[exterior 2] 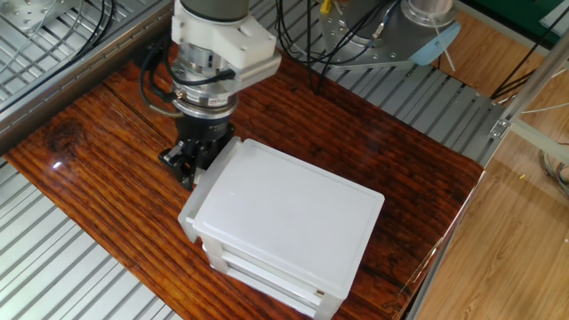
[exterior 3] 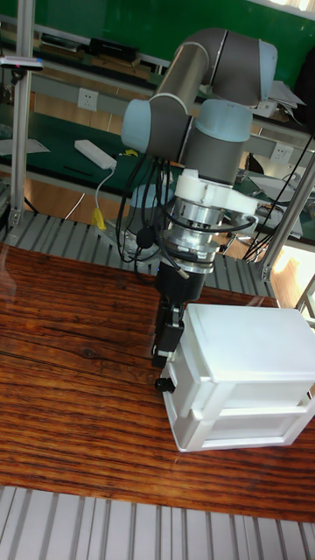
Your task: Grasp the handle and close the drawer
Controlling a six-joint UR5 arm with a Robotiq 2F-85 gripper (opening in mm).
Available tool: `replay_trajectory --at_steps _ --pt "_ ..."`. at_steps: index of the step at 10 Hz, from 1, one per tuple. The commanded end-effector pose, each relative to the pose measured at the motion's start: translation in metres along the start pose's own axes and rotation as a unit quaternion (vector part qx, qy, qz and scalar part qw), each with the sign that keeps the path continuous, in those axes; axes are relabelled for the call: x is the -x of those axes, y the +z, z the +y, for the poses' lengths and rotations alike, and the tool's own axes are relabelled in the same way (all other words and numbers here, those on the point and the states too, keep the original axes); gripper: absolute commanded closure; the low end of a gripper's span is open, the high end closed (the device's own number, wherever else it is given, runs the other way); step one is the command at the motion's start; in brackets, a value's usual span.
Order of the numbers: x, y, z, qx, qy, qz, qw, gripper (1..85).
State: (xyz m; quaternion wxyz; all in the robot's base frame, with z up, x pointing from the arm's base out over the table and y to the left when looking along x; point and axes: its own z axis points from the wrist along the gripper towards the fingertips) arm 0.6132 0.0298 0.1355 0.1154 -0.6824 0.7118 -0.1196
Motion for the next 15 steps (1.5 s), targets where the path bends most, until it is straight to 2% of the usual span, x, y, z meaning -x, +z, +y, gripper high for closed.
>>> replay_trajectory --at_steps 1,9,11,14,15 --pt "0.009 -0.002 0.002 -0.001 0.015 -0.004 0.9999 48.0" --pt "0.028 -0.008 0.004 0.005 0.016 0.001 0.9999 48.7" --pt "0.032 -0.008 0.005 0.005 0.022 -0.003 0.9998 50.0" --pt "0.026 -0.007 0.002 0.000 0.022 -0.001 0.9997 49.7" --pt "0.021 -0.006 -0.001 -0.002 0.021 -0.008 0.9997 45.0"
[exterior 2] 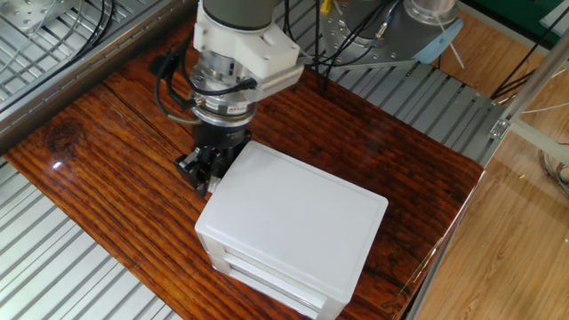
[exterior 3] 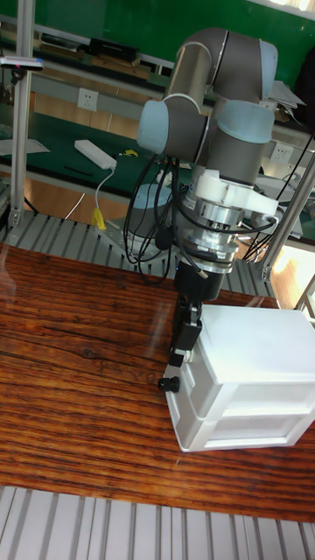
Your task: Grasp the handle and close the drawer
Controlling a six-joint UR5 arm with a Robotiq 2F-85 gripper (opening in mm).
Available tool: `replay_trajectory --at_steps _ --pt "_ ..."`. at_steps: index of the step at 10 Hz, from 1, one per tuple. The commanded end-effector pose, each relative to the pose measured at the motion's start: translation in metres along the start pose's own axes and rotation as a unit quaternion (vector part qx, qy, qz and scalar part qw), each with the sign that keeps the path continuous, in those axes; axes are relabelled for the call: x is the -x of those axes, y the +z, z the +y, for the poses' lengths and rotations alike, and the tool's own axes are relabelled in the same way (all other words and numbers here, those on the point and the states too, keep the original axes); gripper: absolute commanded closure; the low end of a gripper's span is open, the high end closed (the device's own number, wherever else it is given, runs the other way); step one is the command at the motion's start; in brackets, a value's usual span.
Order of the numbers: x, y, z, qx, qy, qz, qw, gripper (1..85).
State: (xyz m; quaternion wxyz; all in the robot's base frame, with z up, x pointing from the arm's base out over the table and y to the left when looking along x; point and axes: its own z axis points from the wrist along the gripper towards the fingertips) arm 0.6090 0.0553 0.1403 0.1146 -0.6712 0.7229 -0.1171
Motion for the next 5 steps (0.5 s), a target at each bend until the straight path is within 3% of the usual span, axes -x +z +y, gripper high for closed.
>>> replay_trajectory --at_steps 1,3,5 --pt "-0.010 -0.001 -0.009 -0.001 0.001 -0.020 0.9998 38.7" --pt "-0.026 -0.009 -0.024 0.002 -0.007 -0.029 0.9996 30.7" --pt "-0.041 -0.026 -0.047 0.002 0.025 -0.054 0.9983 30.7"
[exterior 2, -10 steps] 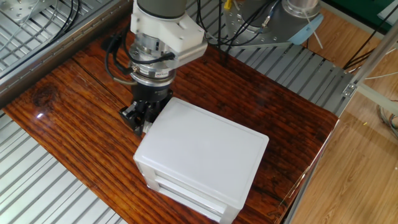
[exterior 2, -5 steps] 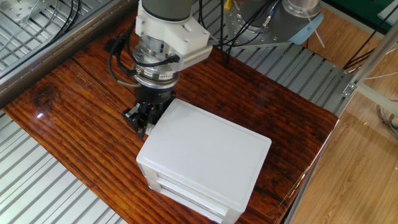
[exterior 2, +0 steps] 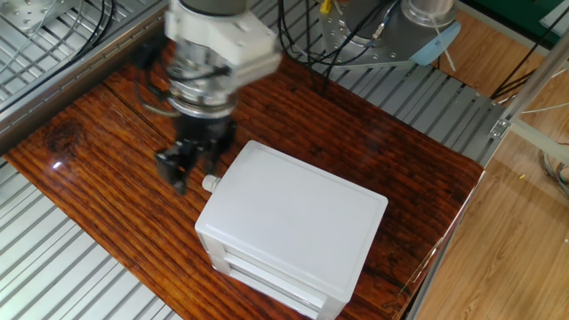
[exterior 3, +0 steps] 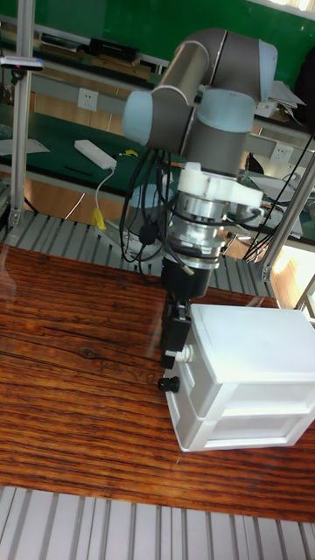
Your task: Grasp the handle and close the drawer
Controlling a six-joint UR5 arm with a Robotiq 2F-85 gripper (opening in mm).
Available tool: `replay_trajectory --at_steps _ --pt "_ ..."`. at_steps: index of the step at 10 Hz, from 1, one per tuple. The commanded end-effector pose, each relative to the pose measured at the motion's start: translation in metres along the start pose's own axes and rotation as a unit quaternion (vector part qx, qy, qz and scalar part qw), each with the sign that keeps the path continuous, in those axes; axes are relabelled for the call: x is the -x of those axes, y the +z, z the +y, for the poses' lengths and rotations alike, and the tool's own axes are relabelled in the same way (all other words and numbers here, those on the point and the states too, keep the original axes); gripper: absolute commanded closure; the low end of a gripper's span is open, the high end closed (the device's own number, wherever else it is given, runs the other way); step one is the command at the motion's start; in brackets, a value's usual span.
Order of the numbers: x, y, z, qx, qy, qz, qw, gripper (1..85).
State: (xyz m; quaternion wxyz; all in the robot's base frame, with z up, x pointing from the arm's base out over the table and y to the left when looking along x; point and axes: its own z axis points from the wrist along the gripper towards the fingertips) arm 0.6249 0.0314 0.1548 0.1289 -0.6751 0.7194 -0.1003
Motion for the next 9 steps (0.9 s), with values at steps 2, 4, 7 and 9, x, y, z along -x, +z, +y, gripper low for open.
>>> replay_trajectory --at_steps 2,4,7,9 --pt "-0.041 -0.049 -0.058 -0.001 0.068 -0.040 0.9969 43.0" --pt "-0.064 -0.071 -0.087 -0.031 0.121 -0.006 0.9921 67.0" --pt "-0.068 -0.072 -0.084 -0.029 0.313 -0.007 0.9493 84.7" --pt "-0.066 -0.072 -0.074 -0.011 0.421 -0.017 0.9069 84.7"
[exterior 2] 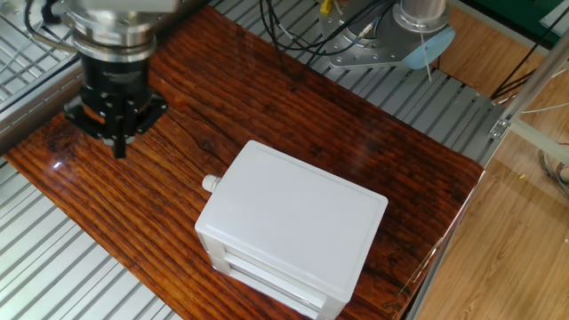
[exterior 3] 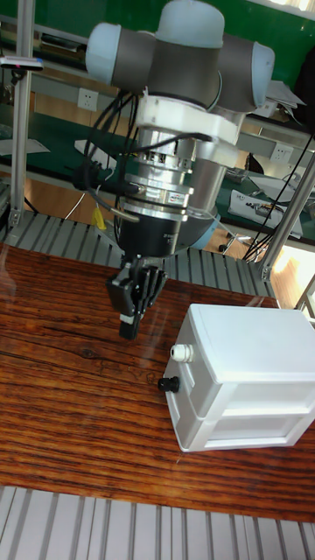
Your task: Grasp the handle and close the drawer
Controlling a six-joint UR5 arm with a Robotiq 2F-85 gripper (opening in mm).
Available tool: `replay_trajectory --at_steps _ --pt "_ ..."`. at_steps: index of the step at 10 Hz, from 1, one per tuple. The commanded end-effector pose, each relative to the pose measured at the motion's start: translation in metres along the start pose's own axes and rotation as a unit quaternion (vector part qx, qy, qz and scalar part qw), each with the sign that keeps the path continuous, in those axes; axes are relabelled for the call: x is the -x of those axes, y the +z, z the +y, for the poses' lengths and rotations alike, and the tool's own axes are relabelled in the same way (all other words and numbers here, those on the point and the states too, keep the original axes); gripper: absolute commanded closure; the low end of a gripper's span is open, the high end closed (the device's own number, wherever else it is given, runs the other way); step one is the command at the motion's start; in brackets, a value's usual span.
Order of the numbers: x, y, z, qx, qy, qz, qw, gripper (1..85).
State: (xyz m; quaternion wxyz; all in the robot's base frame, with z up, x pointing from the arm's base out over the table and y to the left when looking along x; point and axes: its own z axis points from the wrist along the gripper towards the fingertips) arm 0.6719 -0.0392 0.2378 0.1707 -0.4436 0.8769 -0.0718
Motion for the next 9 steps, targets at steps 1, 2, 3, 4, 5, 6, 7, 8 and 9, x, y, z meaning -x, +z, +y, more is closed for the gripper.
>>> replay_trajectory --at_steps 1,2,3,4,5,6,7,8,9 --pt "-0.001 -0.006 0.009 0.029 0.224 -0.012 0.9740 84.7" --pt "-0.001 -0.006 0.013 0.037 0.268 -0.012 0.9626 84.7" --pt "-0.003 -0.005 0.011 0.032 0.276 -0.007 0.9607 84.7" --pt "-0.006 -0.004 0.012 0.030 0.276 0.000 0.9606 84.7" --pt "-0.006 -0.004 0.016 0.035 0.280 0.004 0.9593 84.7" --pt "-0.006 -0.004 0.026 0.052 0.293 0.010 0.9548 84.7" --pt "-0.009 -0.005 0.034 0.066 0.306 0.021 0.9494 84.7" --pt "-0.013 -0.006 0.041 0.074 0.322 0.034 0.9434 84.7" --pt "-0.017 -0.007 0.046 0.079 0.339 0.046 0.9365 84.7"
